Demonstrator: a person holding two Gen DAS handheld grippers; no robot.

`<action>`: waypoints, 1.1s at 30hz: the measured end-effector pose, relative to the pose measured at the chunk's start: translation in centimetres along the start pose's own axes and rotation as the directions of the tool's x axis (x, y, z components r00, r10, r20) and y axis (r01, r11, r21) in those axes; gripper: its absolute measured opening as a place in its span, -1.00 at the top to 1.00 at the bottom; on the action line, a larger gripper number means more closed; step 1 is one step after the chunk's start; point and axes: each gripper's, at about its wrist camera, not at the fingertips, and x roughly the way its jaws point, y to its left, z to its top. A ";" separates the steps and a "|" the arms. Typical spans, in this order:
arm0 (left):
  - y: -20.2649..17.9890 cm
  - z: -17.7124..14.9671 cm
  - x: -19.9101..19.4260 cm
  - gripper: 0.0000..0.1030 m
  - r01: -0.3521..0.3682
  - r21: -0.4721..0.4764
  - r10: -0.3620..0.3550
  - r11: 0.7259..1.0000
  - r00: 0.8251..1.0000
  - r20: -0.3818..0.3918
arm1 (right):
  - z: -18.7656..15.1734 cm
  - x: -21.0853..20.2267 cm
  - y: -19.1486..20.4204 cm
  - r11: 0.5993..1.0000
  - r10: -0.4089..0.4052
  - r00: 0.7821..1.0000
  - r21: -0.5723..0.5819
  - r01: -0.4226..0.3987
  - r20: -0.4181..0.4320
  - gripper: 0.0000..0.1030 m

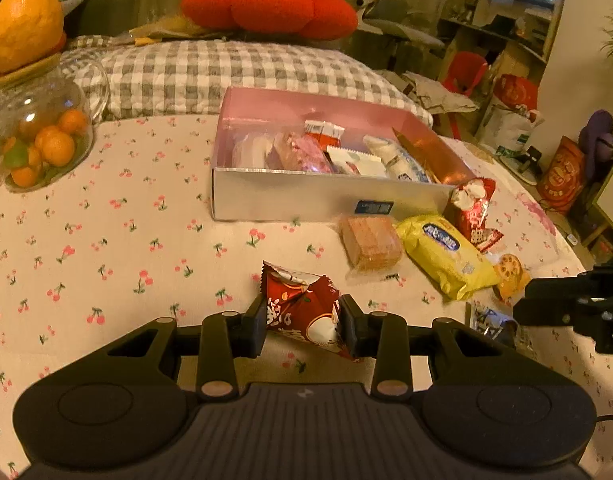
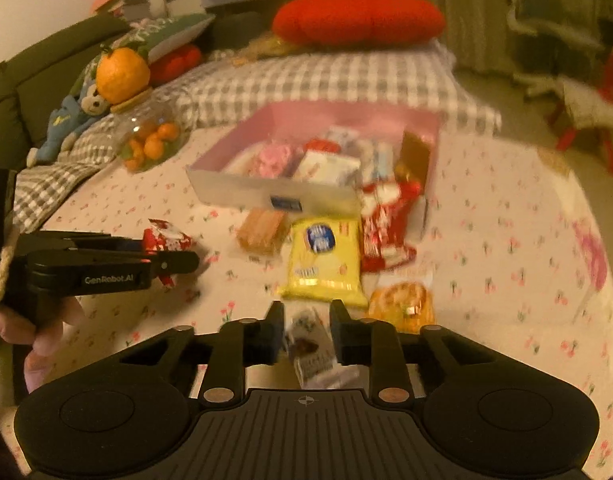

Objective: Organize snacks
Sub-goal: 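Carry both held snacks up and over into the pink box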

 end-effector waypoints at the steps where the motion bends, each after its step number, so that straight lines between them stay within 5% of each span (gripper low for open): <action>1: -0.1 -0.1 0.0 0.35 0.003 0.003 -0.003 1.000 1.000 -0.003 | -0.2 0.1 -0.2 1.000 -0.003 1.000 0.003 0.004 -0.005 -0.11; 17: -0.6 -0.7 0.3 0.34 0.028 0.045 -0.027 0.999 0.999 -0.018 | -1.0 2.9 1.1 0.993 -0.074 0.995 -0.101 0.066 -0.069 -0.22; 18: -0.6 -0.7 0.3 0.34 0.028 0.045 -0.027 0.999 0.999 -0.018 | -1.0 2.9 1.2 0.992 -0.079 0.995 -0.106 0.072 -0.067 -0.18; 22: -0.6 -0.7 0.1 0.34 0.027 0.044 -0.026 0.999 0.999 -0.019 | -0.9 2.9 1.9 0.988 -0.069 0.995 -0.143 0.059 -0.068 0.51; 33: -0.5 0.2 -0.7 0.34 0.033 0.026 -0.033 0.999 0.999 0.007 | 1.0 0.4 2.7 0.996 -0.008 1.000 -0.092 0.010 0.019 0.55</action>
